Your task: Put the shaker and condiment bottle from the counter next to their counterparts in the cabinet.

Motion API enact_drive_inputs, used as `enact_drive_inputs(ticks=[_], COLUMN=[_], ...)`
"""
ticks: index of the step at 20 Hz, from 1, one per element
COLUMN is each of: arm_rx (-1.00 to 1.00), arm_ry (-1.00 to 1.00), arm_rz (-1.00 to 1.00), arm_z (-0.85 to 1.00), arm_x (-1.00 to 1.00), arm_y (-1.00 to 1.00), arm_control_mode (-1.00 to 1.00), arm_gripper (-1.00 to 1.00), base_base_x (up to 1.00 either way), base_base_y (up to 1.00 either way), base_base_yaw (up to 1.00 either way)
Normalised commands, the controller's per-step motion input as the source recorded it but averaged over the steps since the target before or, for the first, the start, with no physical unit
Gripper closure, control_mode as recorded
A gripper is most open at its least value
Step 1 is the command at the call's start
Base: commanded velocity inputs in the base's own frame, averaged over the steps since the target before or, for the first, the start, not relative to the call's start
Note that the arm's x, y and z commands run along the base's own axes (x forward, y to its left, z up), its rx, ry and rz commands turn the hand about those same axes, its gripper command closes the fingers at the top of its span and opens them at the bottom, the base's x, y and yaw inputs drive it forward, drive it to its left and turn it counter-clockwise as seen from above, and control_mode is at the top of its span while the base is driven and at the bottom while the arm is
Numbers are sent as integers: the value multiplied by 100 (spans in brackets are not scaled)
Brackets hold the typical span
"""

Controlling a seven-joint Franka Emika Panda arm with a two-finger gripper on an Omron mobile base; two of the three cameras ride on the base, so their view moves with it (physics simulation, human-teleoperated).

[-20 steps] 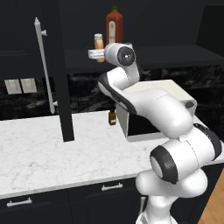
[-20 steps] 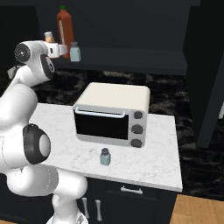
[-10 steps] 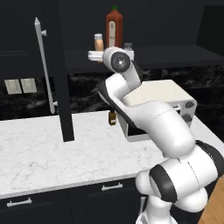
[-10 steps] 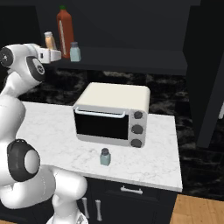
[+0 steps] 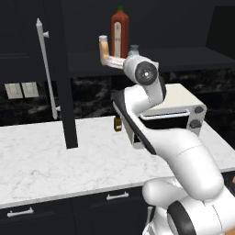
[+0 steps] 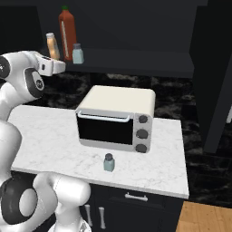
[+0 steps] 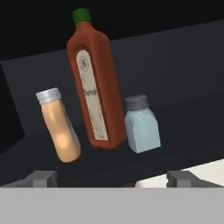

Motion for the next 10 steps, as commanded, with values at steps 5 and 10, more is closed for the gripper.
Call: enact_drive_inputs(ticks=[5,10], arm_rx=[11,12], arm_ry=[0,1], arm_rz=[0,0], arm_z=[0,8], arm_x=[-97,-79], arm_y=[-17,-27], arm_control_mode=[-100,-100], arm_gripper=[-100,-100], base_base_x=[0,0], base_base_y=[0,0], base_base_yaw=[0,0])
